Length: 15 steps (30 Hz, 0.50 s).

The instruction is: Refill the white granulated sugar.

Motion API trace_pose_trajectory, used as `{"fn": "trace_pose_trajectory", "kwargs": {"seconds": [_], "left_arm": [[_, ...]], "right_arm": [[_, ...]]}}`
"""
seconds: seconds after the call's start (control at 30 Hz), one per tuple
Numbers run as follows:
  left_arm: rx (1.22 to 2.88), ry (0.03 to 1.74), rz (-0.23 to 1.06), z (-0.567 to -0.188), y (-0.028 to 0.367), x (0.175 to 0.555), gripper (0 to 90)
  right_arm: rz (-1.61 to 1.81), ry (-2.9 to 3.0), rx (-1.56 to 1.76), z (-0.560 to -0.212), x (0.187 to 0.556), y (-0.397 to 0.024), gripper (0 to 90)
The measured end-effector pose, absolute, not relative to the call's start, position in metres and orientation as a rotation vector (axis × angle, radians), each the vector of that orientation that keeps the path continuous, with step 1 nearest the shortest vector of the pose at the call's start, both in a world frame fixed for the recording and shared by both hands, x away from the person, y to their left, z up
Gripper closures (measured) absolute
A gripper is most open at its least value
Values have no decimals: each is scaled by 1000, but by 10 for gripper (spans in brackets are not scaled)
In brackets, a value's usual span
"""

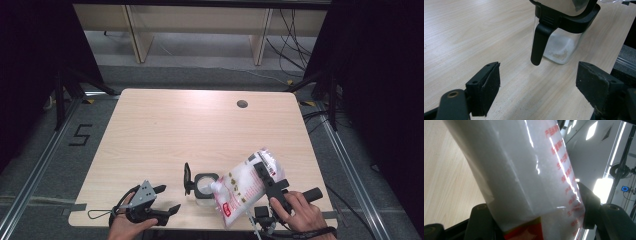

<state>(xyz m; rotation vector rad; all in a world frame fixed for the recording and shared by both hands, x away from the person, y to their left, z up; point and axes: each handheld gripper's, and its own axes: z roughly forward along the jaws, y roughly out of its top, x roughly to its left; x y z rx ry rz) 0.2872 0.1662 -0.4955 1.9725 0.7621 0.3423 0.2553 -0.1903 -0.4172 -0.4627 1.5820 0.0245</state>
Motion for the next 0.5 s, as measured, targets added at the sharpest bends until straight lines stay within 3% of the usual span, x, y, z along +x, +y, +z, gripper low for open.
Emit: {"fn": "trace_pose_trajectory", "kwargs": {"seconds": [0.5], "left_arm": [[1975, 773, 353, -495, 168, 286, 190]], "right_arm": [[20, 1597, -446, -420, 257, -192, 415]]}}
